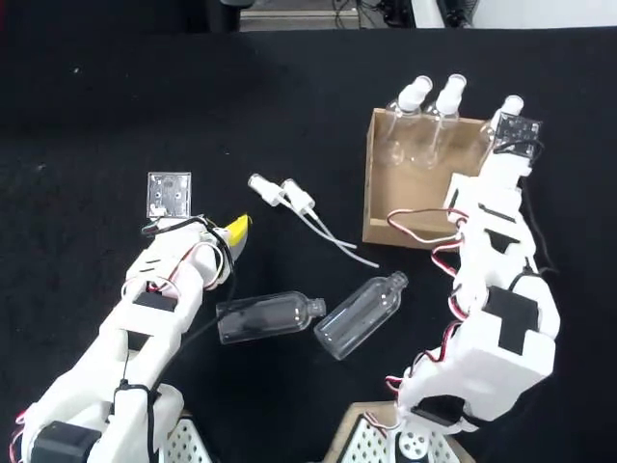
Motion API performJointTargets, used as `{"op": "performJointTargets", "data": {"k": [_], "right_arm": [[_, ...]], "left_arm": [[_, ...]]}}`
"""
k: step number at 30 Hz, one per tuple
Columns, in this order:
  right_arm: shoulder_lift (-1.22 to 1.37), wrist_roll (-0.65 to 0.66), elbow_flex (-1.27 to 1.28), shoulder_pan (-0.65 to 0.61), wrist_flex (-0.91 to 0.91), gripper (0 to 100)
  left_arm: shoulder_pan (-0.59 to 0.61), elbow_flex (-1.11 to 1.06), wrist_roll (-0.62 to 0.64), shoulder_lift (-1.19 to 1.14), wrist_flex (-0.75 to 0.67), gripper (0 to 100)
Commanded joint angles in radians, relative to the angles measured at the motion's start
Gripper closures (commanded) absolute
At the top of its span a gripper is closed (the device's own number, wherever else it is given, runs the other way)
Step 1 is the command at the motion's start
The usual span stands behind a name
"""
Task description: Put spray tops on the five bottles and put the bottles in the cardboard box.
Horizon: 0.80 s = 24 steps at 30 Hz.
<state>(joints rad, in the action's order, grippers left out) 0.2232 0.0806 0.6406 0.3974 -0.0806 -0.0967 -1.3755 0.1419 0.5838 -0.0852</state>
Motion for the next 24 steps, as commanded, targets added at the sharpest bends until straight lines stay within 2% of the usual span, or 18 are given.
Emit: {"op": "performJointTargets", "data": {"k": [1, 12, 24], "right_arm": [[0.008, -0.006, -0.071, 0.009, 0.058, 98.7], [0.041, -0.006, -0.071, 0.008, 0.173, 98.4], [0.051, -0.006, -0.073, 0.005, 0.183, 98.4]], "left_arm": [[-0.012, 0.004, -0.008, 0.025, -0.018, 75], [-0.012, 0.004, -0.008, 0.025, -0.018, 75], [-0.012, 0.004, -0.008, 0.025, -0.018, 75]]}}
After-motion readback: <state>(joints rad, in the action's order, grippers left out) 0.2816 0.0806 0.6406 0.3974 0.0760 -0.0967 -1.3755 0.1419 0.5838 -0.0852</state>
